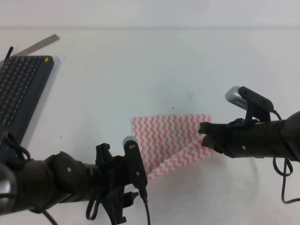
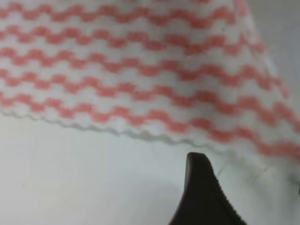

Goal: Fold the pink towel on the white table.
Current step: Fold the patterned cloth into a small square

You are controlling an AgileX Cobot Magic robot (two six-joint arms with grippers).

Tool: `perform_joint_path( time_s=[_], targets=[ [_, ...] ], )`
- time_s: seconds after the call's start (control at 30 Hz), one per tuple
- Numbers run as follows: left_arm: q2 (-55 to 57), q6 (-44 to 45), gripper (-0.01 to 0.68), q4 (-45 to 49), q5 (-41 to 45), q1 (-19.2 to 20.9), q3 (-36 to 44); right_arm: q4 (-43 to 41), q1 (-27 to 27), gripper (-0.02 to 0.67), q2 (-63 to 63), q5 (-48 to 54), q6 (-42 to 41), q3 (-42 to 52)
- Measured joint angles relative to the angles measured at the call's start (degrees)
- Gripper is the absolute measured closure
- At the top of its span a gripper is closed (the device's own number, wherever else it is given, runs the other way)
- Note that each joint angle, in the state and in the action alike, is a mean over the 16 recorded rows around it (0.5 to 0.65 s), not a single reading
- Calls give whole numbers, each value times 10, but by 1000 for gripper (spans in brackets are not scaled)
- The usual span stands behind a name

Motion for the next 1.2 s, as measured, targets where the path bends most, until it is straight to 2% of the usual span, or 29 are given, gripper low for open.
perform_joint_path(
  time_s=[0.37, 0.6, 0.77, 1.03, 1.2],
  targets=[
    [32, 1, 283, -2, -7, 0, -15, 0, 0, 663, -1, 0, -1, 0],
    [42, 1, 322, -3, -9, 0, -18, 0, 0, 663, -1, 0, -6, 0],
    [43, 2, 403, -3, -10, 0, -18, 0, 0, 663, -1, 0, -10, 0],
    [43, 2, 574, -3, -15, 0, -18, 0, 0, 663, -3, 1, -13, 0],
    [41, -6, 641, -3, -24, 0, -18, 0, 0, 663, -3, 2, -13, 0]
  ],
)
